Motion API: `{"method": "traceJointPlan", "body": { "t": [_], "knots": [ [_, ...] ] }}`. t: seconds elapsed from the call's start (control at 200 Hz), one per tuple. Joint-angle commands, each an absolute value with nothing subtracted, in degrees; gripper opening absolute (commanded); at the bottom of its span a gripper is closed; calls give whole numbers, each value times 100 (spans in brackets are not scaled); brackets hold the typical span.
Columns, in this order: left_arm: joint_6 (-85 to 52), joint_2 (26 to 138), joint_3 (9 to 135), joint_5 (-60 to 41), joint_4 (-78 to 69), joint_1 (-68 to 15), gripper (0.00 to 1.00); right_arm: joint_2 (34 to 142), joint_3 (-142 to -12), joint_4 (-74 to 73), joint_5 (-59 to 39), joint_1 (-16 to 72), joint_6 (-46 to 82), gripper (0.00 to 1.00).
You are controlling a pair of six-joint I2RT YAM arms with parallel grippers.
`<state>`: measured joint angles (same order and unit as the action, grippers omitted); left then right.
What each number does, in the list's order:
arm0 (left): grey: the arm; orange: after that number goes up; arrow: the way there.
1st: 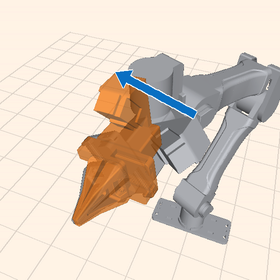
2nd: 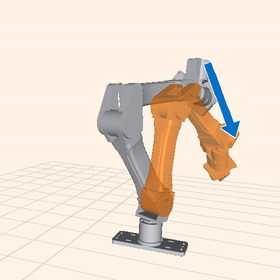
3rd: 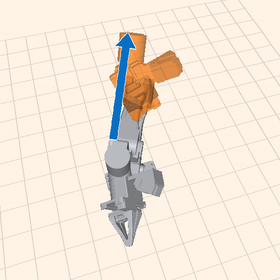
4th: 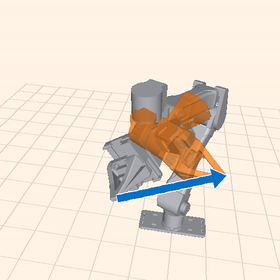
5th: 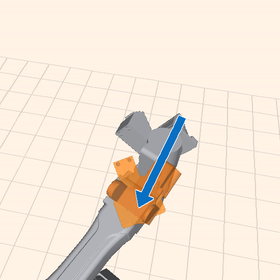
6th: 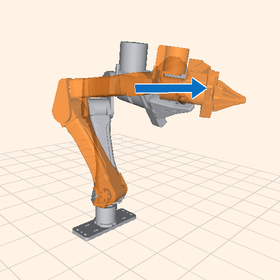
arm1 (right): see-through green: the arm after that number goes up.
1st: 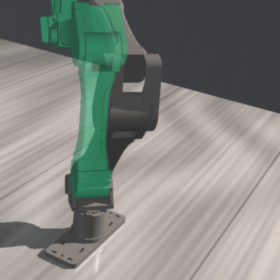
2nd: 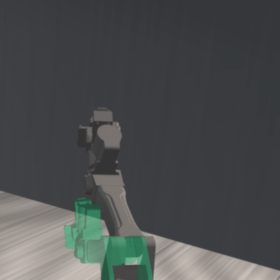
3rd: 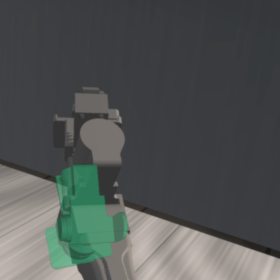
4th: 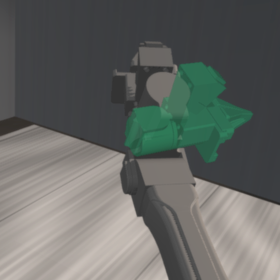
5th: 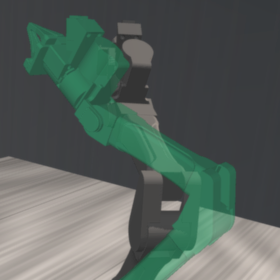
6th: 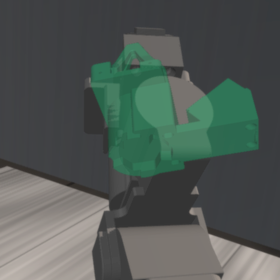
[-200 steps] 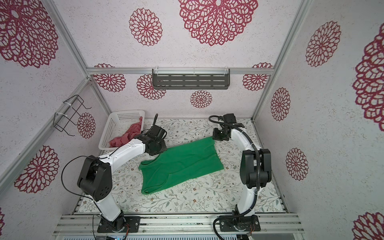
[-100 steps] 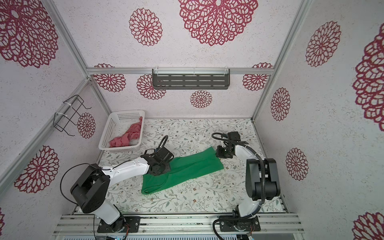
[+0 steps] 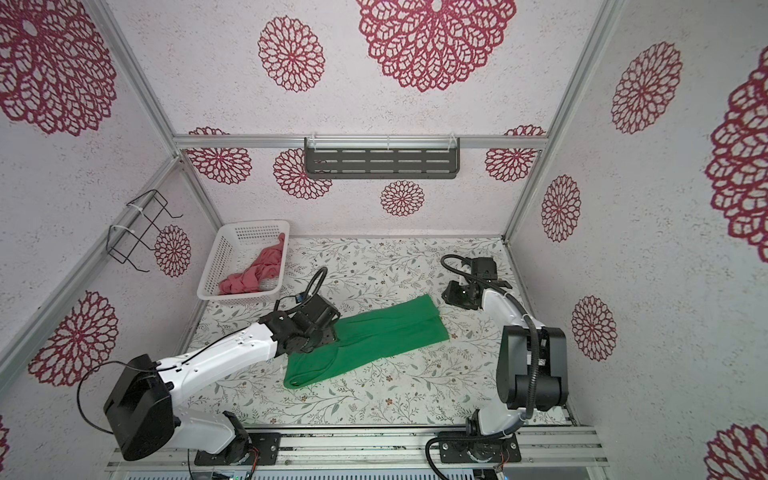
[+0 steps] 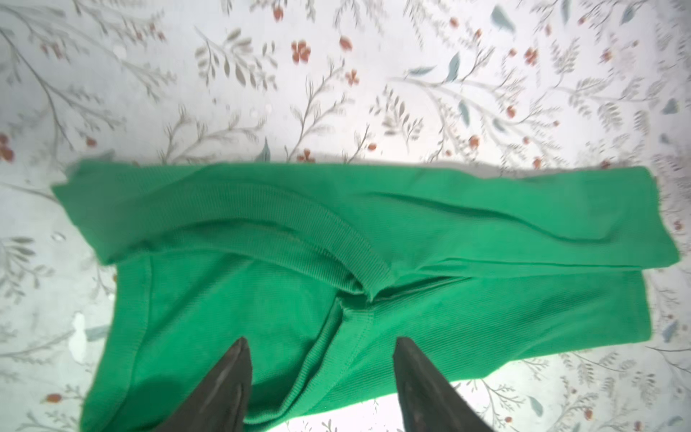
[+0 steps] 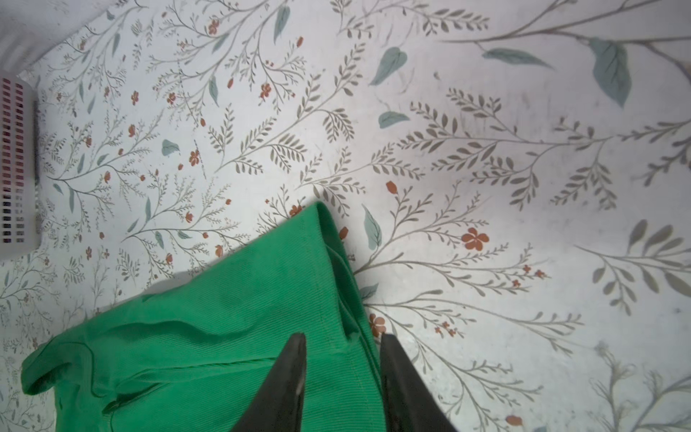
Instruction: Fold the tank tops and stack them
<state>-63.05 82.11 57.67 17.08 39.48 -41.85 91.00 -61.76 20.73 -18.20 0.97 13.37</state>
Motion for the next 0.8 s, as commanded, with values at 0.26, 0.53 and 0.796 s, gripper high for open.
{"method": "traceJointPlan", "body": {
  "t": [0.26,0.53,0.796],
  "knots": [
    [-5532,10016,7075,991,3384,-3737,37,9669,-6092,1606,-1238,1091,2254,28],
    [-6409,10116,5753,672,2626,-3959,32,9650,-5423,1562,-579,953,2299,25],
    [-6230,9624,5639,875,3365,-4018,37,8792,-5149,1505,-672,507,2415,30]
  ]
}}
